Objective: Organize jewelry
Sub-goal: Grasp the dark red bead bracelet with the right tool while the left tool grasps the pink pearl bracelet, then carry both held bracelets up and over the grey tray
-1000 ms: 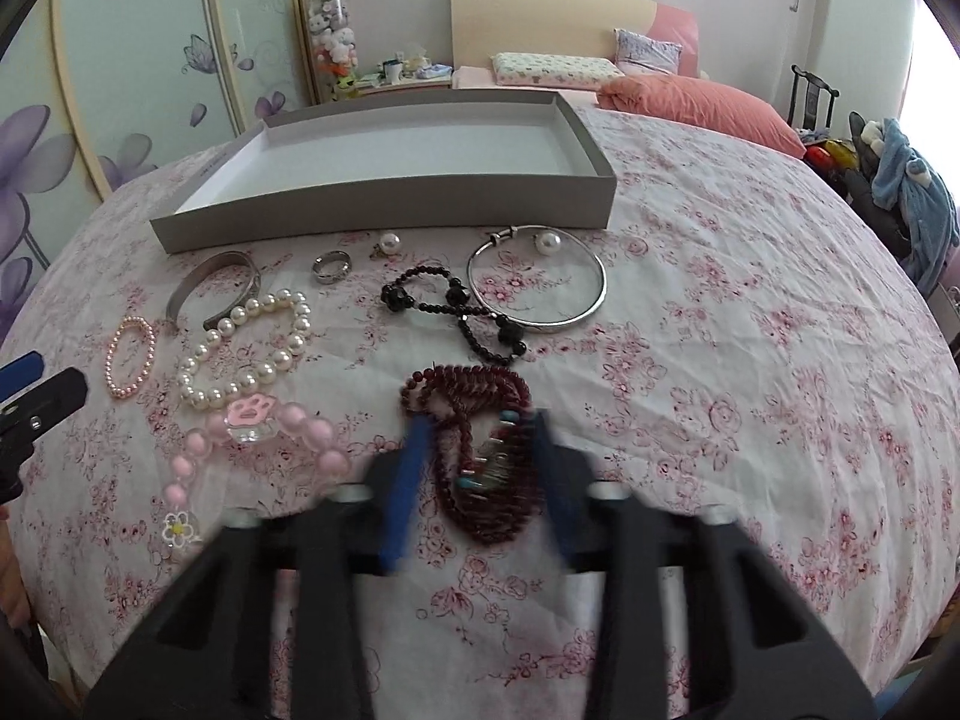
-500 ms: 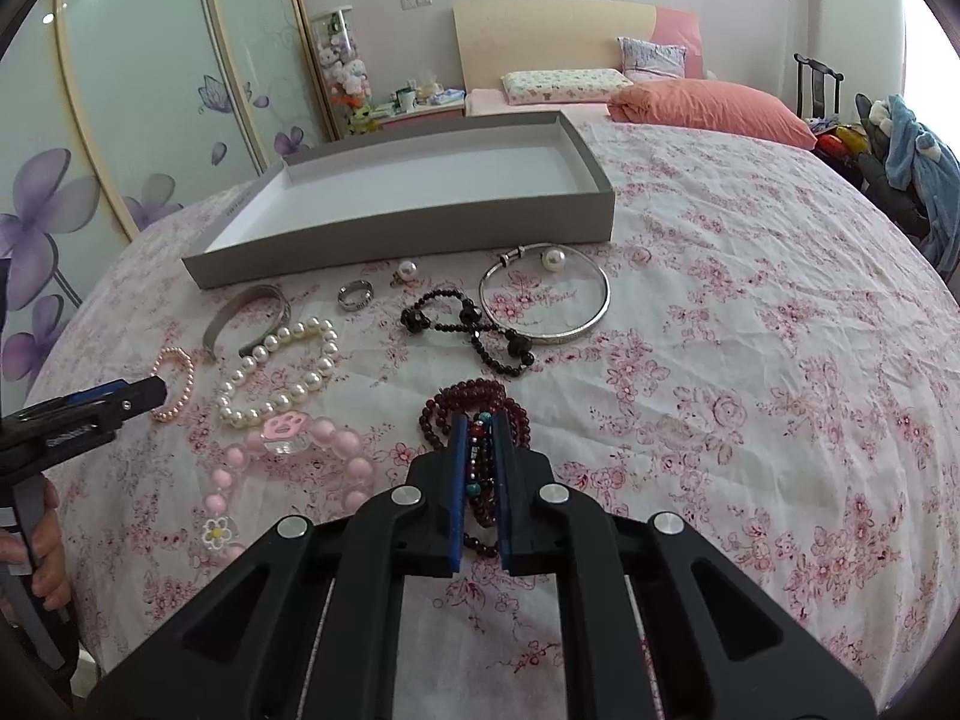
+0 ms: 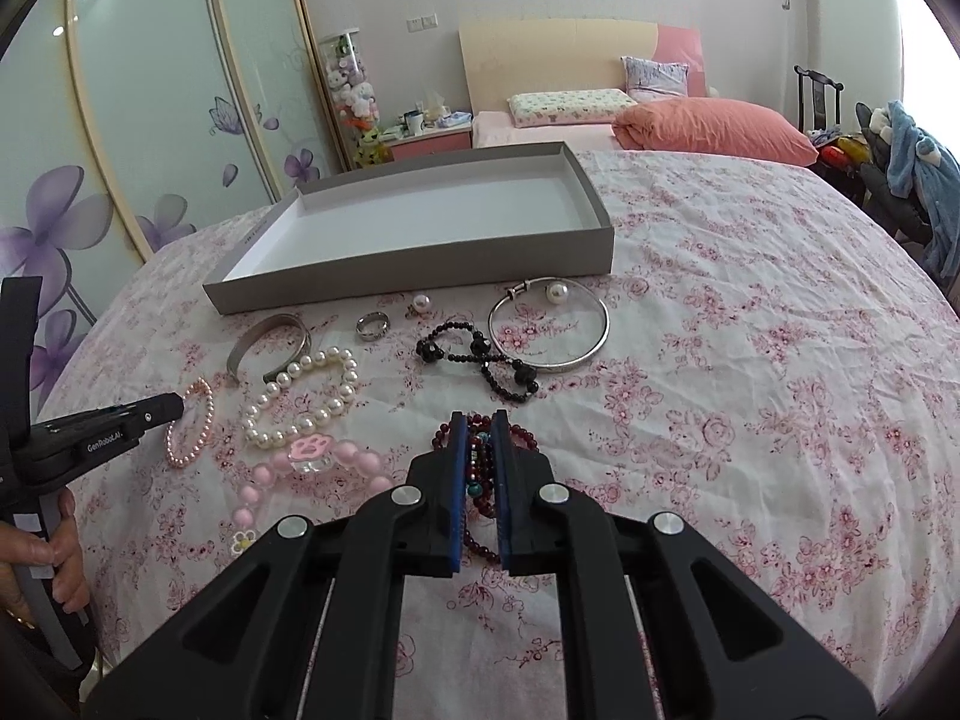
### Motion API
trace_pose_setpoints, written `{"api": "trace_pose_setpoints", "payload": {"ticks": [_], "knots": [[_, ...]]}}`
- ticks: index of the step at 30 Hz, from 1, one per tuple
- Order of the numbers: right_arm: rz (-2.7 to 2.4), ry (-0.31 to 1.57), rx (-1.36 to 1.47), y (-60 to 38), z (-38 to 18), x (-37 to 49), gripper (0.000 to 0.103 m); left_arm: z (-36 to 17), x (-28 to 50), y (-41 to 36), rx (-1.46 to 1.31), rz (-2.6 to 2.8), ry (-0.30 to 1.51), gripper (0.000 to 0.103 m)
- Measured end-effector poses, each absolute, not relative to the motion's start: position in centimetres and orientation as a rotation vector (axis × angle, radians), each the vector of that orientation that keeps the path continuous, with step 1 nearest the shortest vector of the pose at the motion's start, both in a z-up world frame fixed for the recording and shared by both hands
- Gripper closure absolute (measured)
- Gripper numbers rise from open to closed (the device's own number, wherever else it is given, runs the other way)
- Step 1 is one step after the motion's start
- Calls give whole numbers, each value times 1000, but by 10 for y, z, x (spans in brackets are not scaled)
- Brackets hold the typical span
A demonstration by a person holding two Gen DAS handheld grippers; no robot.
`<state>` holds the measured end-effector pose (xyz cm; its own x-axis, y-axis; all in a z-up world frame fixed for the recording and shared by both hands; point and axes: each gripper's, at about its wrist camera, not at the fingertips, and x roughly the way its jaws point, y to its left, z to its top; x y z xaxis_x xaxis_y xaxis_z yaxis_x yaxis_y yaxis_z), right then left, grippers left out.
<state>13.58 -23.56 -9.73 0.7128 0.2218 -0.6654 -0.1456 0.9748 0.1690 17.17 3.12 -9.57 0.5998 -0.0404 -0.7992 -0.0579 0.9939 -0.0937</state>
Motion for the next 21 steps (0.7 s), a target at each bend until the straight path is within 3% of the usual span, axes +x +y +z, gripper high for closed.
{"api": "trace_pose_setpoints", "payload": {"ticks": [21], "knots": [[249, 578, 116, -243, -47, 129, 94, -25, 126, 14, -87, -88, 652, 96]]}}
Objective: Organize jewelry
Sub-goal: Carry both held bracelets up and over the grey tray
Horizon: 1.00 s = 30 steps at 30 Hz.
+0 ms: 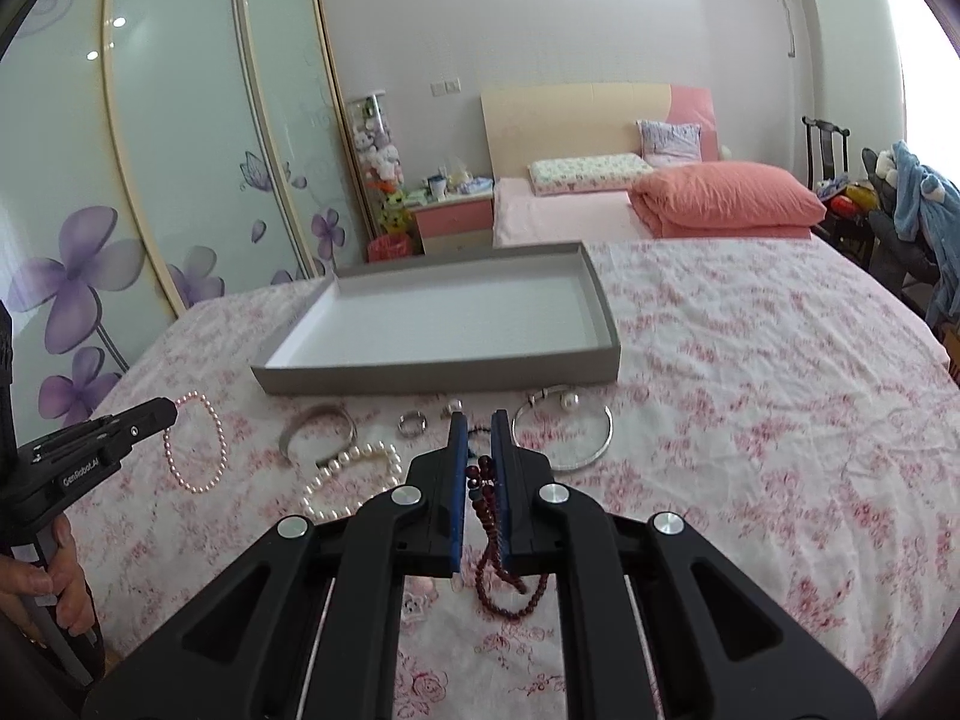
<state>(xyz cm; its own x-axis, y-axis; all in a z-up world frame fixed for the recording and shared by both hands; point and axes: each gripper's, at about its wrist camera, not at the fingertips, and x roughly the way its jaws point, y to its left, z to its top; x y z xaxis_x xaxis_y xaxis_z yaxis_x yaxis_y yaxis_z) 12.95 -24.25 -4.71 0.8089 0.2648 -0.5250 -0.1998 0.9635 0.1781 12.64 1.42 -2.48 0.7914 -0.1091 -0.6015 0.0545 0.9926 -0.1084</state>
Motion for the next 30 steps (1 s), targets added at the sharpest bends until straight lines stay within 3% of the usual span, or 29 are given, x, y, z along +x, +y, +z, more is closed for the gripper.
{"api": "trace_pose_setpoints", "payload": {"ticks": [16, 30], "knots": [[279, 404, 93, -236, 2, 134, 94, 7, 123, 0, -54, -80, 517, 96], [294, 291, 88, -223, 31, 169, 94, 34, 167, -20, 5, -64, 454, 96]]}}
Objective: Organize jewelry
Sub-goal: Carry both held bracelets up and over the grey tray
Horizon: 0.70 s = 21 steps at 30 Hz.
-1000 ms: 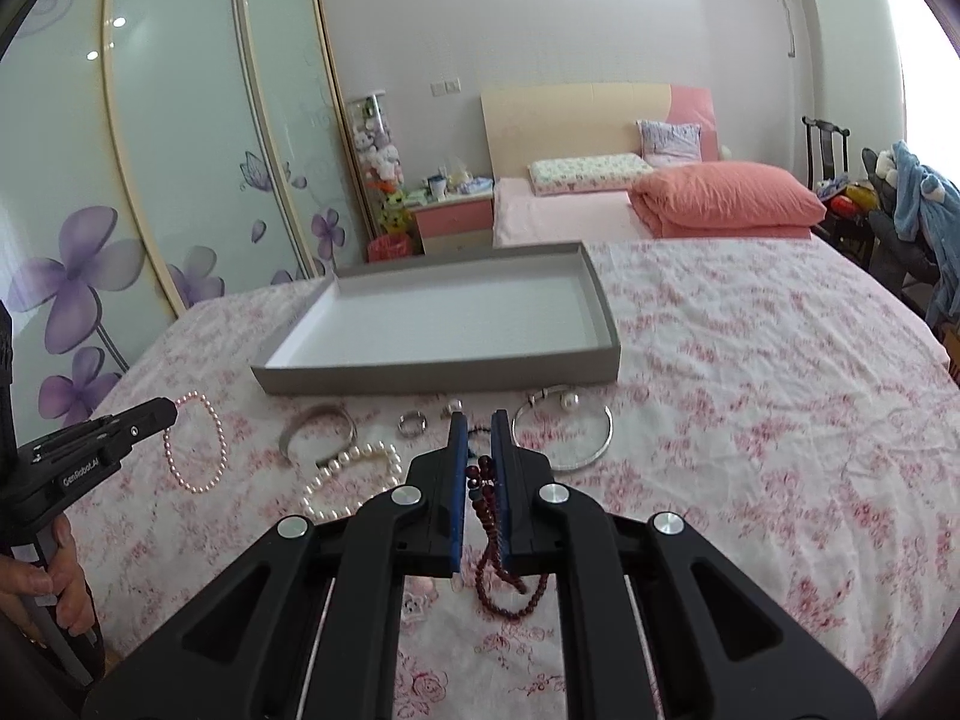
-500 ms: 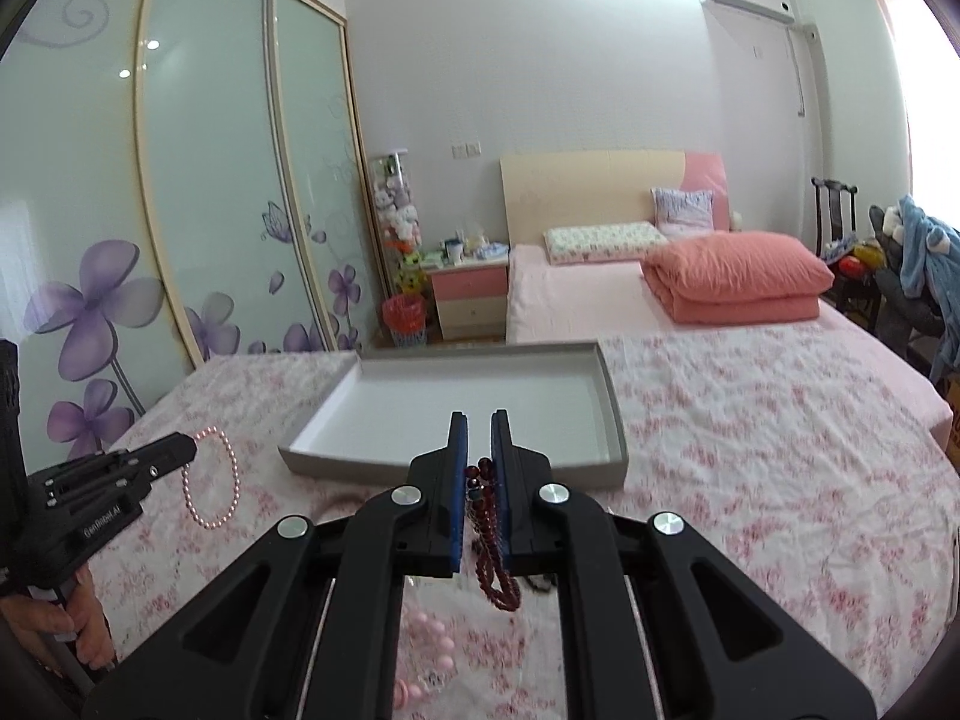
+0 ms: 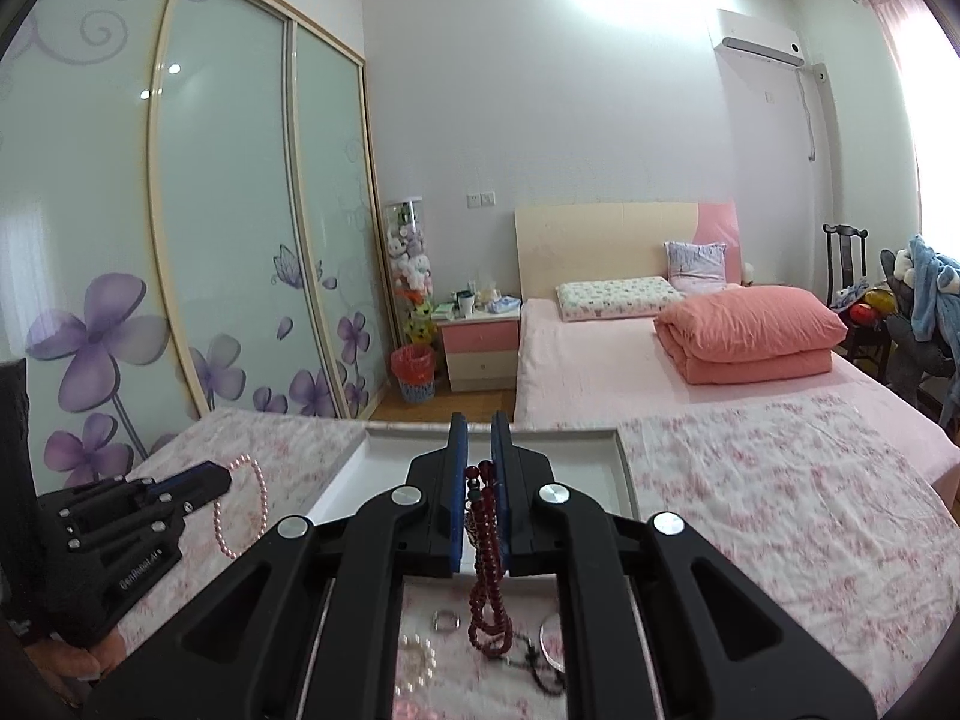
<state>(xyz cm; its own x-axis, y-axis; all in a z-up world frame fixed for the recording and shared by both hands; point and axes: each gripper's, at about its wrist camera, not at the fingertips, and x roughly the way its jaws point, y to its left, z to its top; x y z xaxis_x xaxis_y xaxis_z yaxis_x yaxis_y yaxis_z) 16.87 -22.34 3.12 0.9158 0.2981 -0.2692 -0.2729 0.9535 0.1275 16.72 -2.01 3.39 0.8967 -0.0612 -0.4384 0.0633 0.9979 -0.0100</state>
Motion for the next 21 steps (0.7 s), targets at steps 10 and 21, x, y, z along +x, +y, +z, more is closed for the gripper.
{"api": "trace_pose_setpoints", "payload": {"ticks": [10, 21], "knots": [[247, 265, 92, -213, 29, 228, 94, 30, 231, -22, -8, -22, 449, 96], [213, 363, 108, -200, -1, 300, 94, -1, 306, -18, -24, -39, 528, 96]]}}
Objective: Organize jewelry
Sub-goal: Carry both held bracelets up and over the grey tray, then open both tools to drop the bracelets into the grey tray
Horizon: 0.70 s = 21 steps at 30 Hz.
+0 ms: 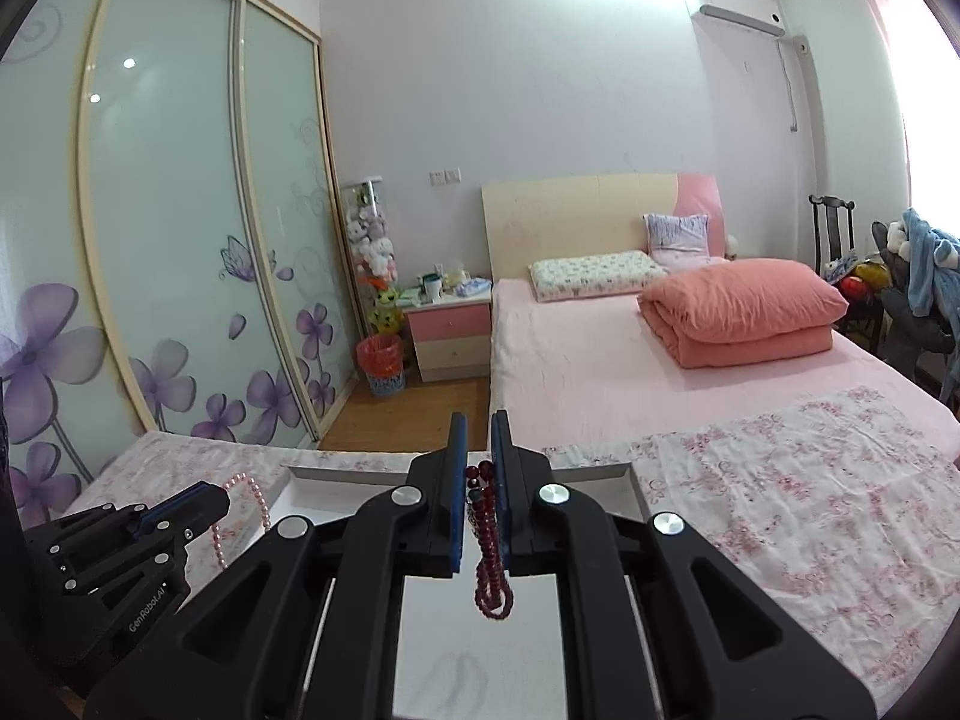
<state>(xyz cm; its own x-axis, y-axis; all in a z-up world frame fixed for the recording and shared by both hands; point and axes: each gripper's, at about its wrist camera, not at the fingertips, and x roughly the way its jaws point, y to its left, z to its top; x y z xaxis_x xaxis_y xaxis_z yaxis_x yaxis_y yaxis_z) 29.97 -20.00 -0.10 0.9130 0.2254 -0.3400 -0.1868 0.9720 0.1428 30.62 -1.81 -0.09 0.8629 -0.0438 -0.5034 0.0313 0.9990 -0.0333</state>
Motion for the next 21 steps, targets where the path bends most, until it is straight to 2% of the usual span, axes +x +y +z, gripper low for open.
{"api": "trace_pose_setpoints", "payload": {"ticks": [6, 8, 9, 10, 12, 13, 21], "knots": [[211, 438, 100, -193, -21, 324, 94, -17, 329, -20, -11, -42, 556, 95], [214, 465, 122, -195, -24, 327, 92, -20, 333, -22, -5, -54, 563, 88], [213, 479, 132, -197, -26, 328, 90, -21, 335, -22, -3, -53, 565, 79], [209, 483, 135, -197, -26, 328, 84, -22, 335, -21, -3, -48, 564, 74], [197, 485, 143, -202, -26, 326, 75, -22, 335, -17, -12, -41, 563, 74], [192, 482, 148, -205, -26, 324, 73, -21, 334, -13, -19, -38, 563, 74], [187, 476, 155, -216, -23, 303, 73, -12, 307, 13, -50, 21, 551, 71]]}}
